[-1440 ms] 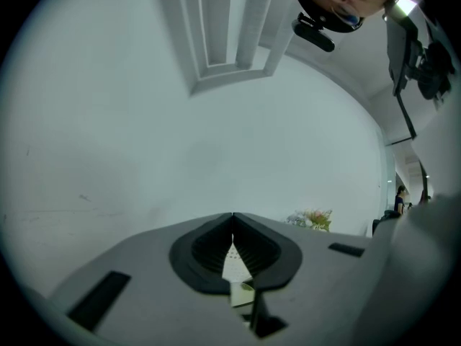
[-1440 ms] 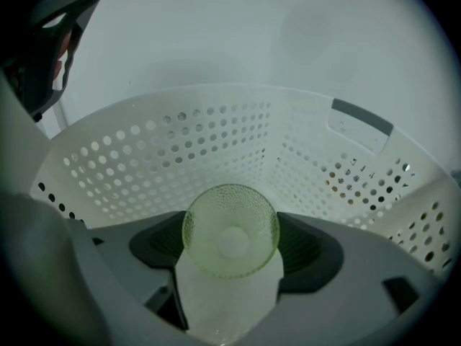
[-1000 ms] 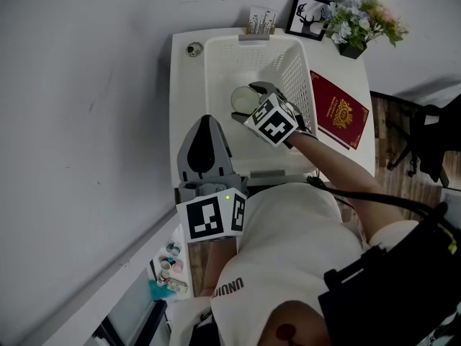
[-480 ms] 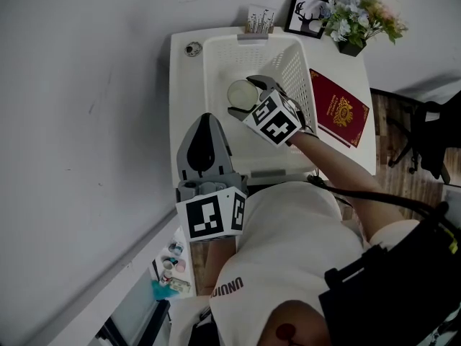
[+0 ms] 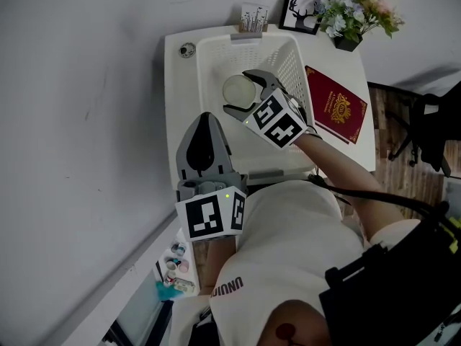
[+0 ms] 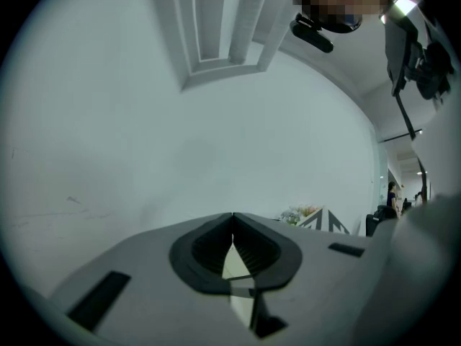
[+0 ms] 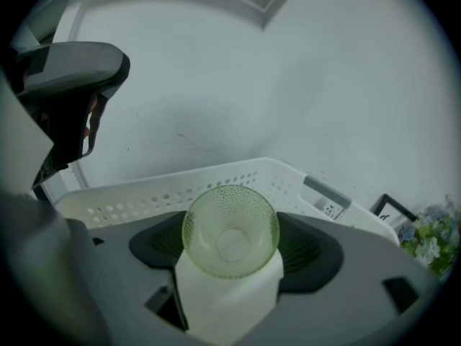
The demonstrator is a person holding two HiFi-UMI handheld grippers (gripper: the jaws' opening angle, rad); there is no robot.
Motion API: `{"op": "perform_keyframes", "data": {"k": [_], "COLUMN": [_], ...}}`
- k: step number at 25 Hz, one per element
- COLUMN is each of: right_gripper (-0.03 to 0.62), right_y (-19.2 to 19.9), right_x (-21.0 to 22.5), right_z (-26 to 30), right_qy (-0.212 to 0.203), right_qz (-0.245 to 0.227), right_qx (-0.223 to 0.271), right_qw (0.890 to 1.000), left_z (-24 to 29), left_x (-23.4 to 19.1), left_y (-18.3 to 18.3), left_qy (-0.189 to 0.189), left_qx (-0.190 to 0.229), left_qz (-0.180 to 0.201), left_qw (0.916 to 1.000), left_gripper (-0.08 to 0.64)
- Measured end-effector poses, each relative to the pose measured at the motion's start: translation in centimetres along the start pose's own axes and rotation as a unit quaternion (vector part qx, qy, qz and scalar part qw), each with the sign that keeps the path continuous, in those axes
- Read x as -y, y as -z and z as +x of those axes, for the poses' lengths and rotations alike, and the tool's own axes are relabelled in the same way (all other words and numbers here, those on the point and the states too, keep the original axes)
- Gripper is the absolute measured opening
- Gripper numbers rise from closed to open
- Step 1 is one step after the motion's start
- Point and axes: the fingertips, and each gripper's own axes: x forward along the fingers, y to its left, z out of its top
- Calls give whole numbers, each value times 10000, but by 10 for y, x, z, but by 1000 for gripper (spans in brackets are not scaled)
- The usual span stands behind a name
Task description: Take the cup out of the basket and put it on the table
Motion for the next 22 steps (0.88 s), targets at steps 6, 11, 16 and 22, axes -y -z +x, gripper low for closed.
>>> {"op": "perform_keyframes", "data": {"k": [6, 11, 16, 22], "right_gripper": [402, 402, 402, 402], "right_y": [-20, -29, -35, -47], "right_x": [3, 7, 11, 15], "right_z": [-16, -26, -37, -55], "right_qy": [101, 210, 297, 427], "right_qz": [-132, -159, -65, -41], "right_qx": [294, 447, 604, 834], "right_qw": [9994, 9987, 9977, 9956], "left_z": [4, 6, 9, 12], "left_x": [4, 6, 9, 15], "left_y": [1, 1, 1, 2], "left_qy": [63, 112, 173, 265], "left_qx": [-26, -37, -31, -40], "left_qz": [12, 21, 33, 44], "left_qw": [10000, 9999, 9998, 9996], "left_gripper": [15, 15, 15, 15]}}
